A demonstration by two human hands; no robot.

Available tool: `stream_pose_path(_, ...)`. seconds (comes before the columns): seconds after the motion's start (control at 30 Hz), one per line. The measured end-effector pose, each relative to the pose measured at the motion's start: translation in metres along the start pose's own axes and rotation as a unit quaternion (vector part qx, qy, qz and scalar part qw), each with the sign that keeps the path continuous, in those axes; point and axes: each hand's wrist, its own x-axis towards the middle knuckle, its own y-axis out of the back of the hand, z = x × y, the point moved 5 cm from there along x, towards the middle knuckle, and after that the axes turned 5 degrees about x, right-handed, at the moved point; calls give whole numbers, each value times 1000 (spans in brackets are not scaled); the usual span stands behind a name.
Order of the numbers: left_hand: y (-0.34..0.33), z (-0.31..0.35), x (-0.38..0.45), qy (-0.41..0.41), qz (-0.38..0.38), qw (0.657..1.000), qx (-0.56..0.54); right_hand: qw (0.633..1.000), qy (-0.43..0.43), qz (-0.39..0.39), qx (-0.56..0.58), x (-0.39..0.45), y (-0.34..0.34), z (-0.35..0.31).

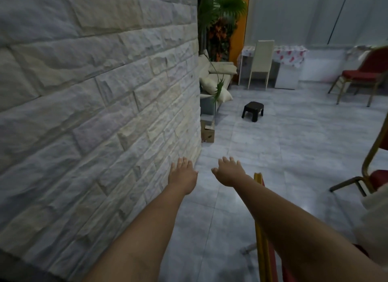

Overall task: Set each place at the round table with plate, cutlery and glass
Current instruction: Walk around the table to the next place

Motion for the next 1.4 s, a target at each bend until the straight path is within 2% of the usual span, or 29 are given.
stream_pose_path(0.27,-5,30,76,-38,-45,998,-8,998,-42,-38,15,49,-5,40)
stream_pose_path(0.57,-11,83,185,-137,-67,988,16,983,-176,-31,47,96,2,117)
stream_pose_path(0.8,0,125,277,-256,-73,964,28,952,-293,-12,90,136,20,163)
stream_pose_path(1.13,3,198,364,-383,-76,919,57,911,-392,25,124,192,32,216)
stream_pose_path(1.4,10,282,424,-446,-83,888,75,874,-466,33,134,211,53,294)
